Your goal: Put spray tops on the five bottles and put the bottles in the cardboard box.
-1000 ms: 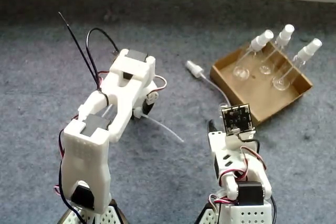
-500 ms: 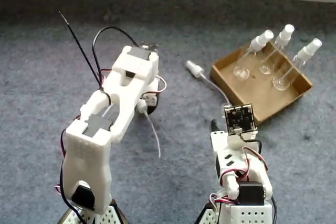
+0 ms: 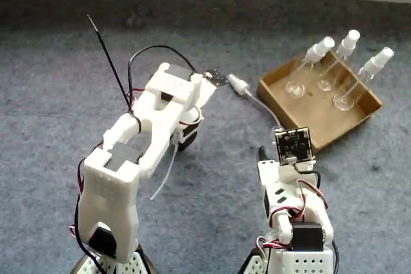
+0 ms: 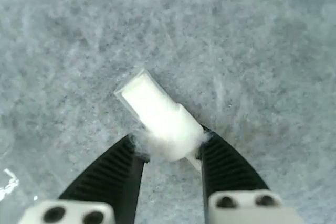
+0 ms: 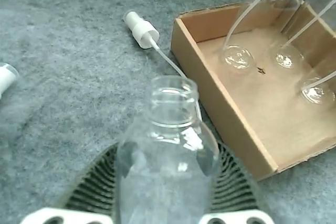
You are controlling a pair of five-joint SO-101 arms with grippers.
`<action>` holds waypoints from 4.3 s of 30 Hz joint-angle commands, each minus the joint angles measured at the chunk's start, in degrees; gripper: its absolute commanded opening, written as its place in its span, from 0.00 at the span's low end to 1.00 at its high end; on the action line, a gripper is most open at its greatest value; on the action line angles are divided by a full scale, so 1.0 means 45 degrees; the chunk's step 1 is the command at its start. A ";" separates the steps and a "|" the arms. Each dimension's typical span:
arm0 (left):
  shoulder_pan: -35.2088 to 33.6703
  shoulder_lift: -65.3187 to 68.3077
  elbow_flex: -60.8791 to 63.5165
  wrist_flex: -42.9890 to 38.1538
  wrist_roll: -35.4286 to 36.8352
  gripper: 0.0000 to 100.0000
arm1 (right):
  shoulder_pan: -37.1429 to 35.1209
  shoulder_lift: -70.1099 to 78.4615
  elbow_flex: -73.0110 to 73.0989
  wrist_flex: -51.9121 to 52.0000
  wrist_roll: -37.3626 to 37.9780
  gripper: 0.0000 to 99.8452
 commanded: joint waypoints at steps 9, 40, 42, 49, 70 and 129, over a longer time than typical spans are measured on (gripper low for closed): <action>0.0127 -0.0186 0.0127 0.0059 0.1016 0.19 | 0.0107 -0.0225 -0.0733 0.0010 0.0020 0.03; 0.0186 -0.0205 -0.3487 0.3380 0.3692 0.15 | -0.0928 -0.0225 -0.0694 0.0029 0.0020 0.03; 0.0186 -0.0147 -0.3643 0.3341 0.3966 0.17 | -0.0928 -0.0225 -0.0694 0.0029 0.0020 0.03; 0.0068 -0.0088 -0.3292 0.3302 0.4044 0.34 | -0.0928 -0.0225 -0.0694 0.0029 0.0020 0.03; -0.0869 -0.0068 -0.0869 0.0039 0.4024 0.10 | -0.0928 -0.0225 -0.0694 0.0049 0.0020 0.03; 0.0068 -0.2335 -0.3897 0.1934 0.3946 0.00 | -0.1006 -0.0225 -0.0361 0.0010 -0.0059 0.03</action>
